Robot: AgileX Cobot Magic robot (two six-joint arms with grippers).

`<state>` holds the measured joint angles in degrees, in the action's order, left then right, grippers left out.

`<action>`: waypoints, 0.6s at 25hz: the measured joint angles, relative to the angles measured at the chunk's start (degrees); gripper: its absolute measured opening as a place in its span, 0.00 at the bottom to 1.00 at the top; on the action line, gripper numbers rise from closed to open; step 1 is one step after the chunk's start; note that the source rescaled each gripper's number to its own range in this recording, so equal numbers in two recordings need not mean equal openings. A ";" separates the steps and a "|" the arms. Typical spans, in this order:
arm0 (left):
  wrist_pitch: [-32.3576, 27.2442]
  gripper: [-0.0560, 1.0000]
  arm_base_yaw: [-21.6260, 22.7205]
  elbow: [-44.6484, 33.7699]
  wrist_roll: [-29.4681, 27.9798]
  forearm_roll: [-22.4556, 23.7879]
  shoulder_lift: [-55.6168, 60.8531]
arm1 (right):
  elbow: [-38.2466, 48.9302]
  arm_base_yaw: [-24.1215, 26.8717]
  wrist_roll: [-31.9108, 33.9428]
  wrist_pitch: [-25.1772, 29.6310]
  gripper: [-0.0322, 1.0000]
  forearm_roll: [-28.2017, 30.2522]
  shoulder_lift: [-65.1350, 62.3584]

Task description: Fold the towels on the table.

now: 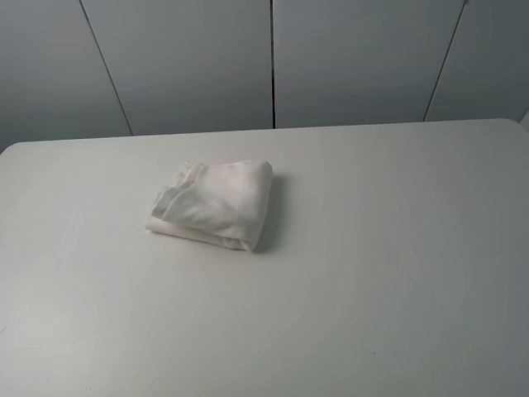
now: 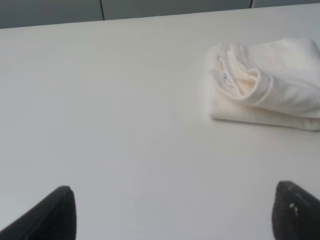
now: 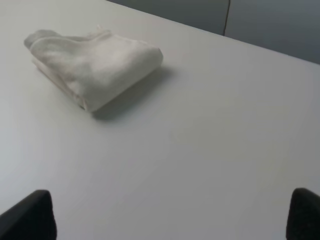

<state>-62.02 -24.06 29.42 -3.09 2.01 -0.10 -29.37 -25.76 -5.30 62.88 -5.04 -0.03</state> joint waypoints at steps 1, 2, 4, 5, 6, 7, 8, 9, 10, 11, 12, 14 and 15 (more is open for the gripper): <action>0.00 1.00 0.00 0.00 1.48 0.12 0.10 | 0.00 0.00 0.00 0.00 1.00 -0.09 0.00; 0.00 1.00 0.00 0.00 2.47 0.24 0.10 | 0.00 0.00 0.00 0.00 1.00 -0.09 0.00; 0.00 1.00 0.00 -0.04 3.09 0.36 0.10 | 0.00 0.00 0.00 0.00 1.00 -0.09 0.00; 0.00 1.00 0.00 -0.04 3.09 0.36 0.10 | 0.00 0.13 0.00 0.00 1.00 -0.09 0.00; 0.00 1.00 0.00 -0.04 3.09 0.36 0.10 | 0.00 0.43 0.00 0.00 1.00 -0.09 0.00; 0.00 1.00 0.00 -0.04 3.09 0.36 0.10 | 0.00 1.27 0.00 0.00 1.00 -0.09 0.00; 0.00 1.00 0.24 -0.04 3.09 0.36 0.10 | 0.00 2.49 0.10 0.00 1.00 -0.09 0.00; 0.00 1.00 0.56 -0.04 3.09 0.36 0.10 | 0.00 3.78 0.10 0.00 1.00 -0.09 0.00; 0.00 1.00 1.42 -0.04 3.09 0.36 0.10 | 0.00 5.63 0.10 0.00 1.00 -0.09 0.00; 0.00 1.00 2.45 -0.04 3.09 0.36 0.10 | 0.00 7.79 0.10 0.00 1.00 -0.14 0.00; 0.00 1.00 4.14 -0.04 3.09 0.36 0.10 | 0.00 10.02 0.10 0.00 1.00 -0.24 0.00; 0.00 1.00 8.73 -0.04 3.09 0.36 0.10 | 0.00 14.39 0.10 0.00 1.00 -0.24 0.00; 0.00 1.00 11.01 -0.04 3.09 0.36 0.10 | 0.00 16.87 0.10 0.00 1.00 -0.24 0.00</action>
<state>-62.02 -13.04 29.38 0.00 2.38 0.00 -29.37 -8.89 -5.20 62.88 -5.27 -0.03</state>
